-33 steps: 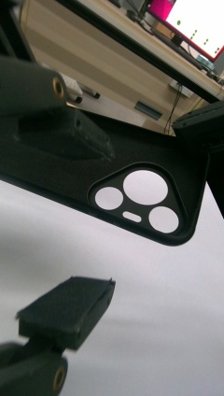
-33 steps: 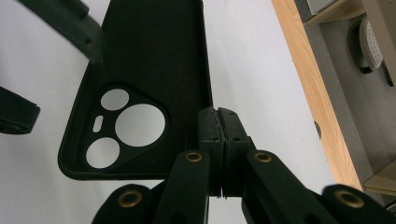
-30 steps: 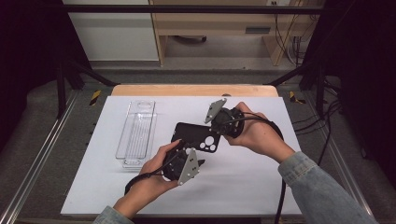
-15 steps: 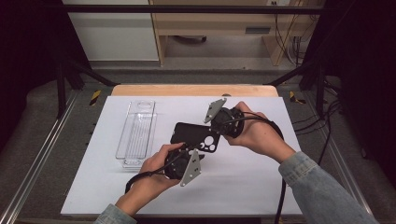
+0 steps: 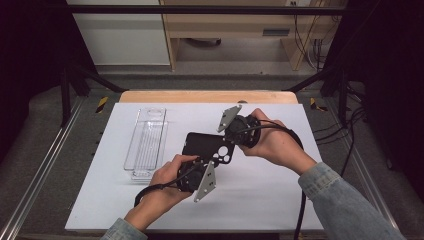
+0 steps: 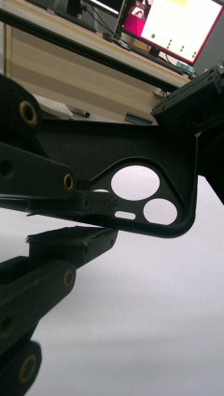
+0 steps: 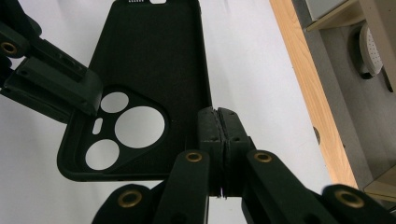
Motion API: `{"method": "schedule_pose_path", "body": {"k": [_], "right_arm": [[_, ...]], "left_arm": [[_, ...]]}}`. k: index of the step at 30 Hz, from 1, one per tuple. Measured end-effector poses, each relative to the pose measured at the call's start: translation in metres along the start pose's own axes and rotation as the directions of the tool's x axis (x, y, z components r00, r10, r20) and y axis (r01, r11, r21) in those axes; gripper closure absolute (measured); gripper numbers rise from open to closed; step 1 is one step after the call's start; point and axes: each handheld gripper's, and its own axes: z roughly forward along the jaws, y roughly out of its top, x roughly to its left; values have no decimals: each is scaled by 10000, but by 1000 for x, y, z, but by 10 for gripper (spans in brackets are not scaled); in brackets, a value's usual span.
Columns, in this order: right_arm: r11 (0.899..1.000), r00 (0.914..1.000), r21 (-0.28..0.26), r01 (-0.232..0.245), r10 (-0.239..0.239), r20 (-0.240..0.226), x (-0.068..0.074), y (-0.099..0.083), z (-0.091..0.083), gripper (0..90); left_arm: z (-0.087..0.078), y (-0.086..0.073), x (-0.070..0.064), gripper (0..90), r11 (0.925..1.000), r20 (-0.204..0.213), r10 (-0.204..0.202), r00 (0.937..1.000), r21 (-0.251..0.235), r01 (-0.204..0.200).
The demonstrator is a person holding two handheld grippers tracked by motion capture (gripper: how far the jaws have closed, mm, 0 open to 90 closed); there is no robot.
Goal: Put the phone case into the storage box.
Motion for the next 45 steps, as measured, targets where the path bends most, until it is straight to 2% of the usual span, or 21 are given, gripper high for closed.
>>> {"method": "schedule_pose_path", "body": {"k": [10, 31, 34, 38, 40, 41, 43, 45], "right_arm": [[10000, 9999, -49, 20, -20, -110, -1, 1, 0, 896], [9996, 9993, -286, 13, -24, -374, -4, 0, -1, 875], [9992, 9990, -385, -70, 53, -434, -3, -1, -2, 834], [9984, 9992, -552, -120, 99, -378, -3, 0, -3, 728], [9972, 9991, -695, -259, 235, -360, -3, 0, -4, 679], [9959, 9989, -823, -365, 340, -323, -3, 0, -5, 640], [9944, 9988, -952, -468, 452, -196, -4, 0, -8, 591], [9911, 9980, -1171, -633, 631, -52, -4, 0, -11, 538]], "left_arm": [[-1, 3, -3, 852, 9992, -122, 388, 9992, 11, -388], [-2, 5, -5, 859, 9984, -86, 568, 9983, -4, -568], [-1, 5, -6, 861, 9988, -101, 484, 9988, -102, -485], [0, 6, -6, 862, 9989, -72, 452, 9989, -132, -453], [-1, 6, -5, 862, 9982, -50, 606, 9982, 7, -606], [-1, 6, -6, 862, 9987, -54, 497, 9988, -73, -497], [-1, 5, -5, 862, 9983, -64, 588, 9982, 15, -588], [-1, 5, -6, 862, 9989, -67, 468, 9989, -70, -468]]}}
